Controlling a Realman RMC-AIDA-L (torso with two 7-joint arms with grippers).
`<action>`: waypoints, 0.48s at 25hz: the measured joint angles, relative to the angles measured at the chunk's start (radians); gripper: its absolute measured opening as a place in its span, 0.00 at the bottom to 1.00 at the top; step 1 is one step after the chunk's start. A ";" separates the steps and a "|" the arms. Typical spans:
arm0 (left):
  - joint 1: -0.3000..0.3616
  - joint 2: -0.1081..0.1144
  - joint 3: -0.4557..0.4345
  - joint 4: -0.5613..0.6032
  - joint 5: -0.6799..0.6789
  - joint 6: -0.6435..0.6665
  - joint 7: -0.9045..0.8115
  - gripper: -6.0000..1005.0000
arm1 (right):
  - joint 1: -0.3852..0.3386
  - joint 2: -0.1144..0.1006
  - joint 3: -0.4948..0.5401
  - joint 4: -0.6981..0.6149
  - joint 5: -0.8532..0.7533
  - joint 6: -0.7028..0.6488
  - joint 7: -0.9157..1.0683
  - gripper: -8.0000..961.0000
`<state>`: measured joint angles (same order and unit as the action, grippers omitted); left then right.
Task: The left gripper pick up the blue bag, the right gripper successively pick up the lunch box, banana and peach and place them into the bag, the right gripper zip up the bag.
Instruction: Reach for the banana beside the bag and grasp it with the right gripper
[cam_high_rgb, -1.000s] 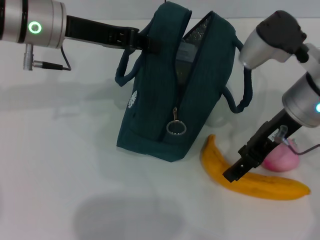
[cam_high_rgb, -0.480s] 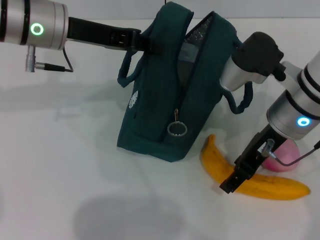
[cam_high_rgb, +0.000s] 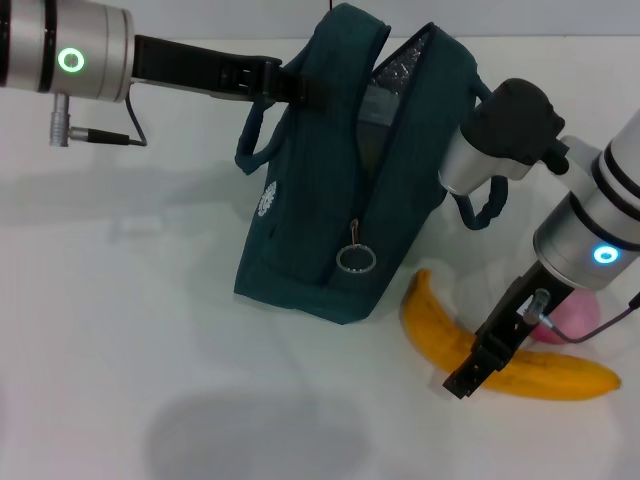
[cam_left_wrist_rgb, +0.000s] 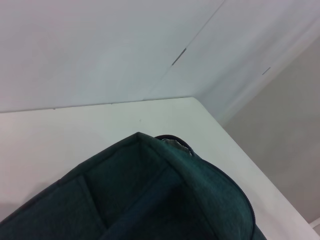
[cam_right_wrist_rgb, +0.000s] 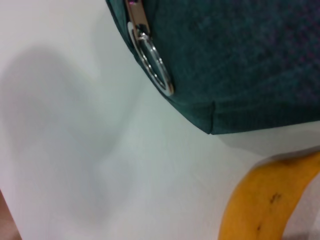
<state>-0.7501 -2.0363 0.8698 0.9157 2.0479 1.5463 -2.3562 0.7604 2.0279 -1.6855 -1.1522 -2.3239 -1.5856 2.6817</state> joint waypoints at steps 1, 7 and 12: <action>0.000 0.000 0.000 0.000 0.000 0.000 0.000 0.06 | 0.000 0.000 -0.002 0.000 0.000 0.001 0.001 0.81; 0.000 -0.001 0.000 0.000 0.000 0.002 0.000 0.06 | -0.001 0.000 -0.007 0.000 0.000 0.005 0.002 0.81; 0.001 -0.001 0.000 0.000 0.000 0.002 0.002 0.06 | -0.002 0.000 -0.007 0.000 0.000 0.006 0.003 0.79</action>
<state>-0.7487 -2.0373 0.8697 0.9158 2.0477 1.5480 -2.3546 0.7589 2.0279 -1.6924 -1.1519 -2.3240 -1.5799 2.6845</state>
